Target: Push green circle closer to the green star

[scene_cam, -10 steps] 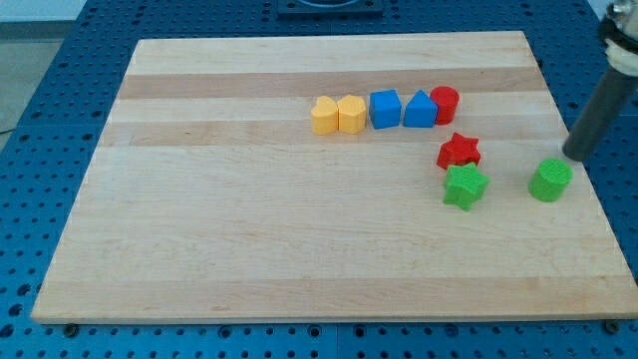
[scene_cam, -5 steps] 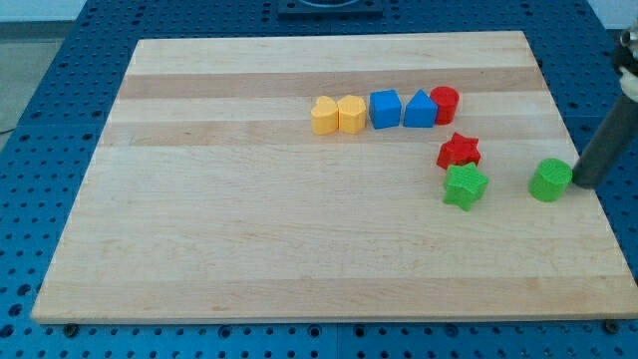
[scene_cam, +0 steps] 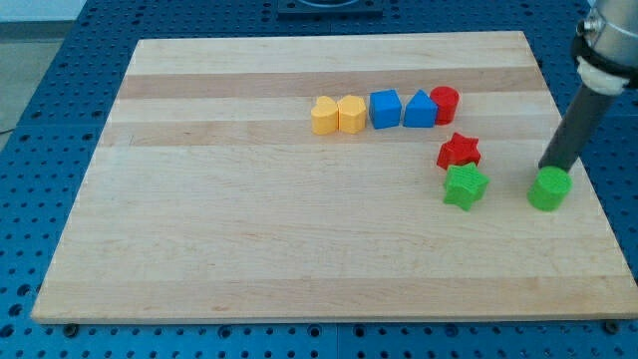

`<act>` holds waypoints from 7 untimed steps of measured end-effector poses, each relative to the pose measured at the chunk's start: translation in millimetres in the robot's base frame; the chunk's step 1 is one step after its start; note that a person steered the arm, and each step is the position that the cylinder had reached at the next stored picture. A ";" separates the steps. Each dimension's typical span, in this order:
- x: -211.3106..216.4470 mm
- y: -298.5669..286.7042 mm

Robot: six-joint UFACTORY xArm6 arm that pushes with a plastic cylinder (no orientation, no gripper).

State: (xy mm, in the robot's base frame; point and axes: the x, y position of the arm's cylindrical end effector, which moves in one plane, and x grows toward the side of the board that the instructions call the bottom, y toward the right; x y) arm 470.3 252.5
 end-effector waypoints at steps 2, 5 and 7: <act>-4.4 9.3; 38.4 49.0; 49.0 -16.0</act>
